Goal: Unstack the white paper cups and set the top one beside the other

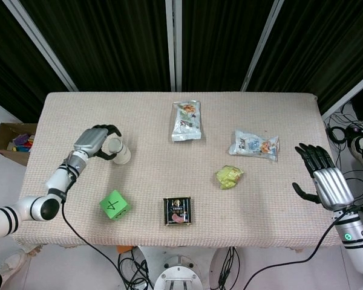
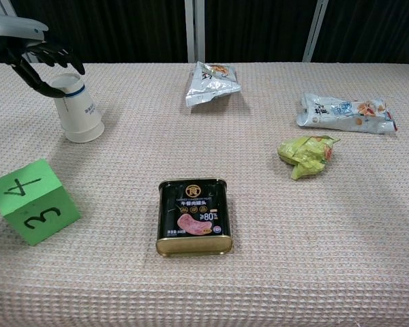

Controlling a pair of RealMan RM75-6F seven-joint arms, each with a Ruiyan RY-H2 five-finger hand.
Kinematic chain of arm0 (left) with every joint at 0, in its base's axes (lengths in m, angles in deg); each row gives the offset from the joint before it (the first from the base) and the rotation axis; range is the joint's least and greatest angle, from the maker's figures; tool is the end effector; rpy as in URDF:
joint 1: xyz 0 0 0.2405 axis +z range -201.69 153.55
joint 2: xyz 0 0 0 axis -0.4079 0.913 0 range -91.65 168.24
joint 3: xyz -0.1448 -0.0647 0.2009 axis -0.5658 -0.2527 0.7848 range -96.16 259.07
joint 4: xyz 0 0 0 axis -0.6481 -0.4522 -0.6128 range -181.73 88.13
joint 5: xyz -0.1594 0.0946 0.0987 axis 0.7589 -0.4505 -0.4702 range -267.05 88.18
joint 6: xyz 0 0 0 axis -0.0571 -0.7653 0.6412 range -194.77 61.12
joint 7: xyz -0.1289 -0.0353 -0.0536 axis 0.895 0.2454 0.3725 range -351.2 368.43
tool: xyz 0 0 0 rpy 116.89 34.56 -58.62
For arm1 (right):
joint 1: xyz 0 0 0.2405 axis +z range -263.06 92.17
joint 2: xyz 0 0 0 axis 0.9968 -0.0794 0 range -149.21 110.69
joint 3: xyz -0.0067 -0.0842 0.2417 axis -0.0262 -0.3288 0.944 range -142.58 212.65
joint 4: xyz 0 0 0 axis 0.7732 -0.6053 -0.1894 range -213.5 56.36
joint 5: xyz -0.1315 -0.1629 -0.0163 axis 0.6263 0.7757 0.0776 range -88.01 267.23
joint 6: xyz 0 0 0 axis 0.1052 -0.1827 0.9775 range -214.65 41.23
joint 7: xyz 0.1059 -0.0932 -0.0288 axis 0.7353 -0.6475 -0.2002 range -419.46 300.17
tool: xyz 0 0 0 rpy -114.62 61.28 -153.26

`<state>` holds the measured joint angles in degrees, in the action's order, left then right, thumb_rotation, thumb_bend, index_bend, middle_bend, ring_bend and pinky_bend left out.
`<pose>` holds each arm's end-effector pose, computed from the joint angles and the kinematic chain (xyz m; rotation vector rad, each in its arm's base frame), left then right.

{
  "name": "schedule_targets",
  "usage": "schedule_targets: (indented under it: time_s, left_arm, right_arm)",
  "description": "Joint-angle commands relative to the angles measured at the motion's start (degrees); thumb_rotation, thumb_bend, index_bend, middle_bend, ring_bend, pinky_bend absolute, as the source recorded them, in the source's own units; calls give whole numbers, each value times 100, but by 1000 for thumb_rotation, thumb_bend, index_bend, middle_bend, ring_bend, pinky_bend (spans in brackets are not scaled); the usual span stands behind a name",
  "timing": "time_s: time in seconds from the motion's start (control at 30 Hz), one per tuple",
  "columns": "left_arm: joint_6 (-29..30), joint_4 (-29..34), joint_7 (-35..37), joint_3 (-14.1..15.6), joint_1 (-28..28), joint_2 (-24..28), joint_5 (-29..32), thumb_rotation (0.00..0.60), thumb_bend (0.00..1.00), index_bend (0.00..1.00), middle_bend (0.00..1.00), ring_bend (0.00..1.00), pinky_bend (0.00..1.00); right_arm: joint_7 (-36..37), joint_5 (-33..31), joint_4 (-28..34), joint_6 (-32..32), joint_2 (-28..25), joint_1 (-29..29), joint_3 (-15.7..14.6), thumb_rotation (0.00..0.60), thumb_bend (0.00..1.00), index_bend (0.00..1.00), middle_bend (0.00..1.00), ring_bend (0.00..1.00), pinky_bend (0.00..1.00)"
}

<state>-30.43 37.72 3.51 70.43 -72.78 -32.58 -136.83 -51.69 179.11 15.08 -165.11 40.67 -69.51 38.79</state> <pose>-0.1878 0.3997 0.0690 -1.7272 -1.2901 -0.7614 -0.2688 -0.2393 0.1637 1.5780 -0.8957 1.0708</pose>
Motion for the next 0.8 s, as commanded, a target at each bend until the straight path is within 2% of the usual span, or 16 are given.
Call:
schedule_targets:
  time_s: [0.03,0.43,0.8]
  left_arm:
    - [-24,-43,-7,40,-36,-17,71,600,288,299,169,124,126]
    - [29,67,67,86,-67,85,107,600,315,322,169,125,126]
    - [13,56,9,166,-164,82,227,600,364,386,169,124,126]
  right_arm:
    - [23,-7,-17,-11,0,-15,2,600,266,57,59,0,0]
    - [84,-25,-83,22,43,-29,8,600,267,57,59,0,0]
    - [147,-57,-112,9,30,-76,10,600,266,57,58,0,0]
